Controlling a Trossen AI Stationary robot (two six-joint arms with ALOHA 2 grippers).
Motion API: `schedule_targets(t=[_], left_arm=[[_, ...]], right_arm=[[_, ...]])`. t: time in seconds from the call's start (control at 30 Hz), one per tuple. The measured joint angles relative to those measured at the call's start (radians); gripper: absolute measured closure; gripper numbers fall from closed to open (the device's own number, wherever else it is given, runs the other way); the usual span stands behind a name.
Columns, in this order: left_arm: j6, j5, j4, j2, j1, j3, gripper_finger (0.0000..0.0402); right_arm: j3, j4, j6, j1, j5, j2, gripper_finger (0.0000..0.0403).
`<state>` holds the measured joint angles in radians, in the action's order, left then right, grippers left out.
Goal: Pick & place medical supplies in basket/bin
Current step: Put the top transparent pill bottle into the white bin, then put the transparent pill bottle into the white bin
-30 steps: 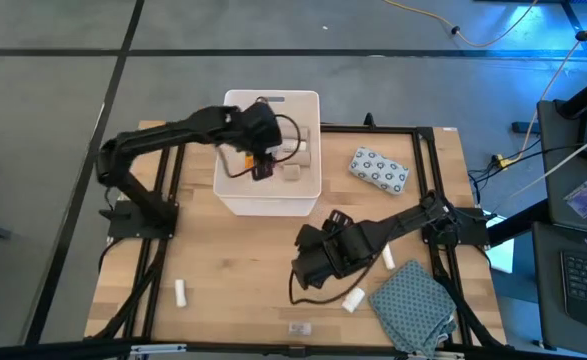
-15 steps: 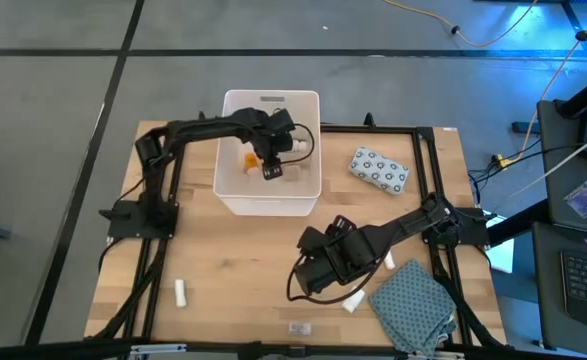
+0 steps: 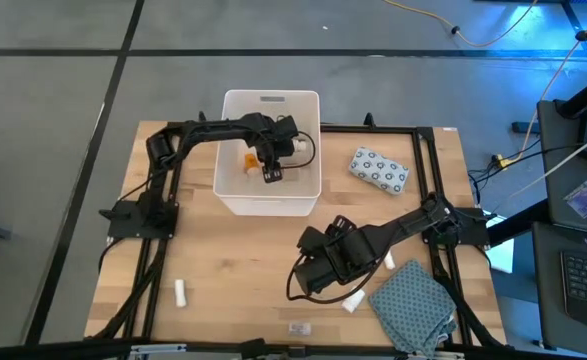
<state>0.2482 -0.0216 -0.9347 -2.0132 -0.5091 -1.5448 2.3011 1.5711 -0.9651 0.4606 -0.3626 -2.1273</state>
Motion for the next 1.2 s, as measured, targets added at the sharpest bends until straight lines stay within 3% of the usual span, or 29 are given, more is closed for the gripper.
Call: schedule_targets(t=[0.4, 0.73, 1.07, 1.2], left_arm=[[-0.102, 0.007, -0.001, 0.001, 0.003, 0.0, 0.0233], [-0.088, 0.007, -0.003, 0.002, 0.003, 0.0, 0.023], [-0.09, 0.006, -0.017, 0.004, 0.003, 0.0, 0.0151], [-0.151, 0.011, -0.022, 0.057, -0.006, 0.0, 0.0142]], right_arm=[[0.0, 0.0, 0.022, 0.0, 0.001, 0.0, 0.0099], [0.0, 0.0, 0.031, 0.0, 0.001, 0.0, 0.0099], [0.0, 0.0, 0.056, 0.0, 0.001, 0.0, 0.0099], [0.0, 0.0, 0.06, 0.0, 0.0, 0.0, 0.0099]])
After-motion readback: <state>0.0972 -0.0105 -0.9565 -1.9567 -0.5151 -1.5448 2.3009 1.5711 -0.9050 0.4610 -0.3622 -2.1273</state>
